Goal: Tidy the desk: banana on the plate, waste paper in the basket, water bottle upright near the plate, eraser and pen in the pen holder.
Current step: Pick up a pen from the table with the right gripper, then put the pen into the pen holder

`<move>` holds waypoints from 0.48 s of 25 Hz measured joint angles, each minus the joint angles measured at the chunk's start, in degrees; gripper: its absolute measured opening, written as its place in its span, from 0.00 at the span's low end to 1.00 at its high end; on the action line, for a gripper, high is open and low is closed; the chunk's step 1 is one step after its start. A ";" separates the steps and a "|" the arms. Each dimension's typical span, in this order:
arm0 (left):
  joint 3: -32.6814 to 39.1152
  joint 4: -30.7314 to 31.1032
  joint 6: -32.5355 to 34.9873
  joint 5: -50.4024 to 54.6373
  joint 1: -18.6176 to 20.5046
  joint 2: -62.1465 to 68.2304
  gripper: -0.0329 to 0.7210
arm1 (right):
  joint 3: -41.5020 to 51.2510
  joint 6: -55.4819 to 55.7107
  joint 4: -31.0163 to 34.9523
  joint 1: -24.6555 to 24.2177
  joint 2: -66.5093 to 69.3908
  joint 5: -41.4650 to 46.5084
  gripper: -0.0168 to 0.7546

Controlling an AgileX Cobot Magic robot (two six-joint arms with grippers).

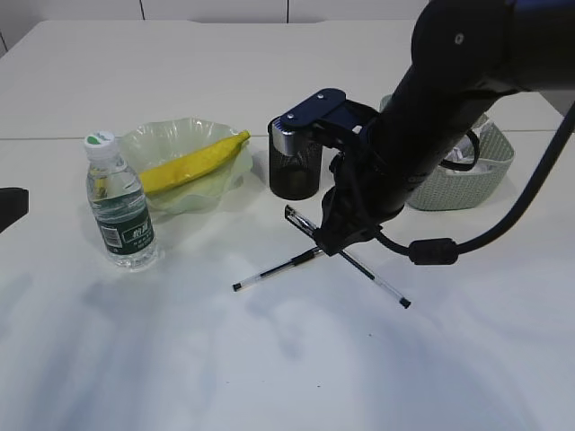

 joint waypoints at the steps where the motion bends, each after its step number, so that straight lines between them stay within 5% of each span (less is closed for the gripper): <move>1: 0.00 0.00 0.00 0.00 0.00 0.00 0.72 | 0.00 0.00 0.13 0.00 -0.44 -0.46 0.08; 12: 0.00 0.00 0.00 0.00 0.00 0.00 0.72 | 0.05 0.11 0.20 0.00 -2.65 -9.01 0.08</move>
